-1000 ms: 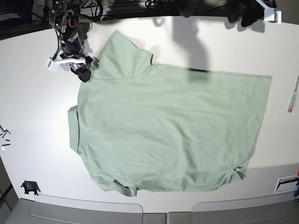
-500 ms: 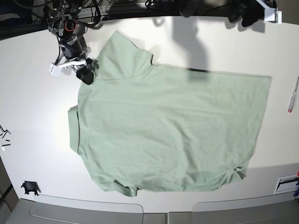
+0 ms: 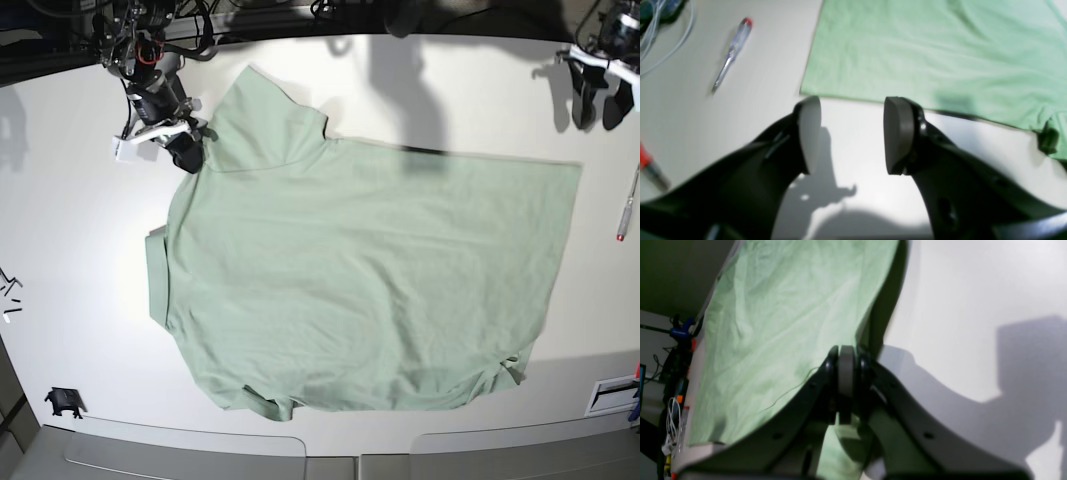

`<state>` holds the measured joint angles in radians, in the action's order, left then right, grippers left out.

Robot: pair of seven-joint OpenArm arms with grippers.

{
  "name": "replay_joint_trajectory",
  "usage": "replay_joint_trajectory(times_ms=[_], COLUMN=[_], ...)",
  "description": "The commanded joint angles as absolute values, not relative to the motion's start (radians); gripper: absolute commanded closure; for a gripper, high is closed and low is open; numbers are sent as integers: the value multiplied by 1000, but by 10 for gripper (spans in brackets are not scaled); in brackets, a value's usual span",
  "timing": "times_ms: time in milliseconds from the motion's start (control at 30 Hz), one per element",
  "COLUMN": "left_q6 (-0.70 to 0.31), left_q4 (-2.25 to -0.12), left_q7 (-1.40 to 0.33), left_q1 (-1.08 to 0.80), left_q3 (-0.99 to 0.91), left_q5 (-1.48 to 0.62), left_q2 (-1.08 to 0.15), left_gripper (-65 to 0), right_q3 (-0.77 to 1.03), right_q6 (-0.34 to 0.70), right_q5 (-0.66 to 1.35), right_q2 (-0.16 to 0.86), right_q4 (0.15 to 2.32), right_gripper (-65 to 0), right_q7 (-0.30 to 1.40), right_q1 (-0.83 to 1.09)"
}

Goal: Fold the T-shirt properly
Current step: 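Lower the right gripper onto the shirt's shoulder corner and grasp it, then lower the left gripper onto the opposite shoulder corner and grasp it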

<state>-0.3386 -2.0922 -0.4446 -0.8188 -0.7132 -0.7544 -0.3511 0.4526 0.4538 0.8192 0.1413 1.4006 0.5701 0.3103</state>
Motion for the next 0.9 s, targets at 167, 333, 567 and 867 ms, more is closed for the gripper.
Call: replay_joint_trajectory(times_ms=[167,333,567,867], left_q6=[-325,-380,-410,-411], left_q4=[-1779,-1538,-1345,-1284], left_q7=[-432,-508,-557,-556], left_q1=[-618,-473,-348,-258], left_q3=[-720,-719,-697,-514], left_q5=[-788,-877,-941,-888], left_q2=[-447,-521,-536,-528], left_gripper=[-282,-282,-282,-282], right_q3=[450,450,450,451], right_q6=[460,460,461,461], right_q5=[841,841,841,841], right_q2=[141,141,141,141], right_q4=[1404,1404,1410,1430], right_gripper=[0,0,0,0], right_q7=[585,585,585,587], right_q1=[311,311,311,311])
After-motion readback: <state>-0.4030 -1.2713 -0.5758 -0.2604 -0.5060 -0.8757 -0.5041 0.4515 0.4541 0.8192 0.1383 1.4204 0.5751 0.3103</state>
